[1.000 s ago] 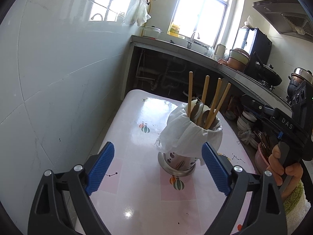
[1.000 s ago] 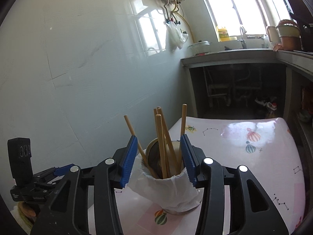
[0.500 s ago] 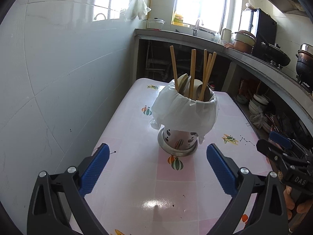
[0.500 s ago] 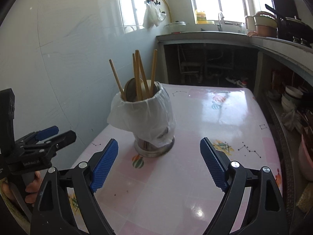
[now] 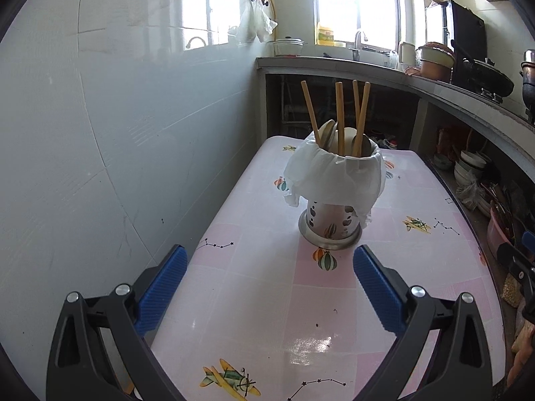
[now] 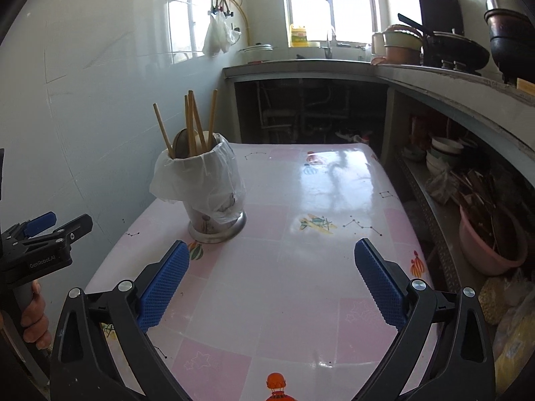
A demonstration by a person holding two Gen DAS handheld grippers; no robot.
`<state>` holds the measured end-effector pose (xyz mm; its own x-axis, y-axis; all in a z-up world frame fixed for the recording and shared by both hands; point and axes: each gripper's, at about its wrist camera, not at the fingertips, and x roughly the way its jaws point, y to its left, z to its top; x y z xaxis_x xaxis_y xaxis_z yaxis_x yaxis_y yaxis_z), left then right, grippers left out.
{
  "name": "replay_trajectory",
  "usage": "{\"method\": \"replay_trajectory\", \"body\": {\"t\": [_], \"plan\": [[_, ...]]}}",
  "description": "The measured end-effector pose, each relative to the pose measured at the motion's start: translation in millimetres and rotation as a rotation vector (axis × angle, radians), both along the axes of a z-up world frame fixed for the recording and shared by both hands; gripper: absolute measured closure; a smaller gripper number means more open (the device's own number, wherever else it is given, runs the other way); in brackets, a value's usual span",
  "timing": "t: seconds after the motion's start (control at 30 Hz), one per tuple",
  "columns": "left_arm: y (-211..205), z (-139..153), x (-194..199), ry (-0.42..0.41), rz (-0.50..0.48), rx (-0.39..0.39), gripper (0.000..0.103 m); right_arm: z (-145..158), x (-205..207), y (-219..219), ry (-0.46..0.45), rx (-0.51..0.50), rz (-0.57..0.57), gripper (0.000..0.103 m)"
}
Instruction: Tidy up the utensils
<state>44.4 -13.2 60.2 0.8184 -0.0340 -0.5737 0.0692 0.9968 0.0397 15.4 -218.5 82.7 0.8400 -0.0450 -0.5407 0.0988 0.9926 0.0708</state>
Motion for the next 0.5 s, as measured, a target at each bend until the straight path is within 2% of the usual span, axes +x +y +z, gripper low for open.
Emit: {"method": "replay_trajectory", "body": {"t": [0.2,0.5], "plan": [[-12.6,-0.1,-19.6,-0.044,-0.048,0.045,0.006,1.1,-13.4,-8.2,-0.009,-0.025,-0.042,0.008],[-0.5,-13.2,-21.4,0.026,-0.026,0.028,0.006,-6.7,-20.8,-9.1,0.017,-0.053,-0.059,0.008]]}}
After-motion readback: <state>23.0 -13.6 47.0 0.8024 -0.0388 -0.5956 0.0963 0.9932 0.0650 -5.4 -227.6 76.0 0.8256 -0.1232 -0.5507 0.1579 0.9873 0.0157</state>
